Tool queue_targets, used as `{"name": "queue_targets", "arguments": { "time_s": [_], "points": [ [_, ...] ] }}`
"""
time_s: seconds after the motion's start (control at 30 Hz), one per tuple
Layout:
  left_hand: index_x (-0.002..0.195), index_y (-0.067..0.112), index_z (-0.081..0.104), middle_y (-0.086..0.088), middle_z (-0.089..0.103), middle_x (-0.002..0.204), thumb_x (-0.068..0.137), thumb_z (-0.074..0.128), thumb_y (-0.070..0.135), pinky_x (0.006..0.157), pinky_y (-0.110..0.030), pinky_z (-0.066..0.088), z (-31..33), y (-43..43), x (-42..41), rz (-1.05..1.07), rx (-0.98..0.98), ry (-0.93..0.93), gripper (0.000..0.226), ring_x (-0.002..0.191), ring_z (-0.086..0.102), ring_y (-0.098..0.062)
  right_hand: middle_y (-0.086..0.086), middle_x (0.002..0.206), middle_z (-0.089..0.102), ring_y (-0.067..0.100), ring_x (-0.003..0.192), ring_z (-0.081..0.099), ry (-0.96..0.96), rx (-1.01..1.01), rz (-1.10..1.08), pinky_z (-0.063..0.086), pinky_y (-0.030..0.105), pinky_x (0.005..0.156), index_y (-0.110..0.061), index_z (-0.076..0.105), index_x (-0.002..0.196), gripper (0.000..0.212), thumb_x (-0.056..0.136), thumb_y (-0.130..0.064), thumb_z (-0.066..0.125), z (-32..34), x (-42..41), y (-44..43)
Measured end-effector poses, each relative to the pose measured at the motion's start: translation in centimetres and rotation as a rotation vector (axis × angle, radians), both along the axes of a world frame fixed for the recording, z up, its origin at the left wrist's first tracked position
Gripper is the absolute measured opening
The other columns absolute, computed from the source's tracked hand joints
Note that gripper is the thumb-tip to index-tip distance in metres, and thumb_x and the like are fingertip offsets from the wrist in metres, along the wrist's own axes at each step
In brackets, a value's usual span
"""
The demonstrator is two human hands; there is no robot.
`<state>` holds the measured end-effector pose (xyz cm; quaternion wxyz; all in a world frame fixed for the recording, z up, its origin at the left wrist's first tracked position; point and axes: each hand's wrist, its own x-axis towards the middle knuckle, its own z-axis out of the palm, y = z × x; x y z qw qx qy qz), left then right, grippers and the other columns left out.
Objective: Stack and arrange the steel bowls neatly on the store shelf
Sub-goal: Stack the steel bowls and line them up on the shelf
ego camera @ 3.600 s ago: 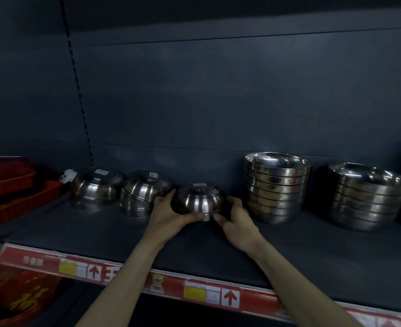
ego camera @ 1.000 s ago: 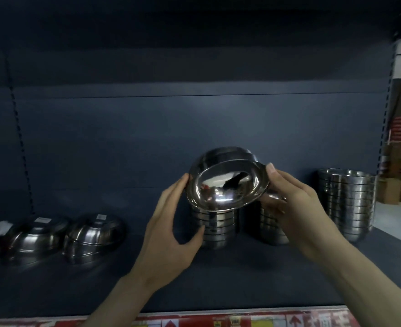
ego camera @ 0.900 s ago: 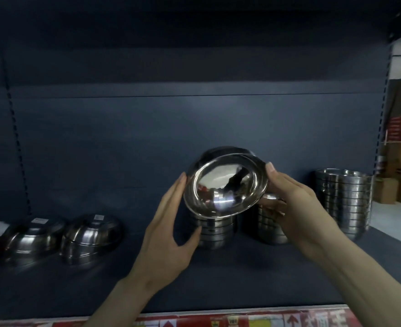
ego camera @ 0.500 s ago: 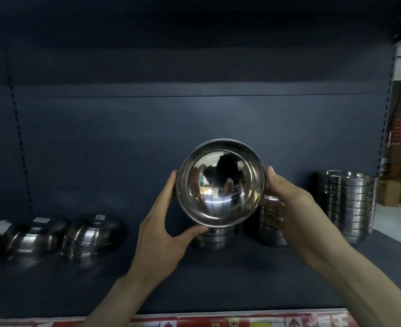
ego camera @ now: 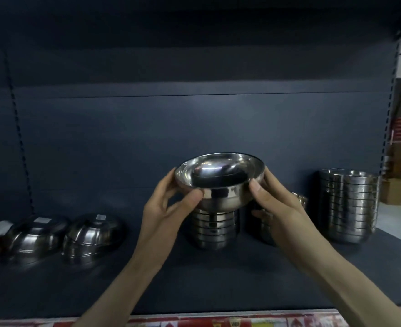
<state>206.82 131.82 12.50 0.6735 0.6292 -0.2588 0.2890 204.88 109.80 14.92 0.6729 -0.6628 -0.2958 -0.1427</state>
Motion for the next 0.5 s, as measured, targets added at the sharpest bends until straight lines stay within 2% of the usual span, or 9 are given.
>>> {"name": "queue_targets", "arguments": {
  "time_s": [0.07,0.13,0.2,0.27,0.43,0.5],
  "points": [
    [0.145,0.020,0.061,0.003,0.072,0.138,0.082,0.077,0.050,0.118,-0.046,0.048,0.3,-0.2,0.2,0.016,-0.013,0.029,0.072,0.134,0.064,-0.014,-0.024,0.127,0.075,-0.011,0.121,0.065,0.001,0.000,-0.008,0.043,0.030,0.102,-0.048,0.063,0.139,0.049,0.090,-0.047,0.062,-0.1,0.1,0.2],
    [0.143,0.021,0.063,0.005,0.073,0.137,0.082,0.077,0.053,0.119,-0.049,0.046,0.8,-0.4,0.4,0.032,-0.023,0.050,0.070,0.134,0.064,-0.013,-0.026,0.124,0.076,-0.013,0.116,0.067,0.005,0.023,-0.019,0.044,0.027,0.098,-0.044,0.065,0.134,0.044,0.090,-0.044,0.062,-0.1,0.3,0.4],
    [0.144,0.022,0.062,0.007,0.073,0.137,0.082,0.081,0.053,0.118,-0.045,0.047,1.2,-0.8,0.6,0.046,-0.045,0.054,0.071,0.133,0.064,-0.009,-0.029,0.119,0.076,-0.016,0.111,0.067,0.011,0.042,-0.038,0.044,0.024,0.095,-0.043,0.068,0.125,0.038,0.088,-0.044,0.062,-0.1,0.6,0.6],
    [0.144,0.021,0.060,0.008,0.073,0.137,0.083,0.086,0.051,0.116,-0.039,0.049,1.5,-1.1,0.9,0.057,-0.088,0.055,0.073,0.130,0.065,-0.005,-0.032,0.117,0.075,-0.018,0.109,0.066,0.026,0.059,-0.058,0.044,0.021,0.093,-0.044,0.067,0.124,0.039,0.085,-0.048,0.063,-0.1,1.3,0.8],
    [0.142,0.019,0.056,0.003,0.074,0.134,0.077,0.076,0.047,0.108,-0.021,0.053,1.2,-1.8,2.5,0.049,-0.146,0.070,0.073,0.123,0.069,-0.003,-0.027,0.134,0.070,-0.017,0.116,0.063,0.060,0.145,-0.131,0.045,0.019,0.094,-0.039,0.050,0.151,0.083,0.074,-0.062,0.072,-0.9,4.0,1.2],
    [0.143,0.019,0.055,0.004,0.074,0.134,0.080,0.075,0.046,0.106,-0.017,0.051,1.0,-1.9,3.3,0.038,-0.137,0.082,0.072,0.122,0.069,-0.001,-0.025,0.136,0.068,-0.017,0.117,0.063,0.063,0.148,-0.147,0.046,0.019,0.094,-0.039,0.046,0.153,0.087,0.074,-0.063,0.073,-1.2,5.1,1.2]
  ]
}}
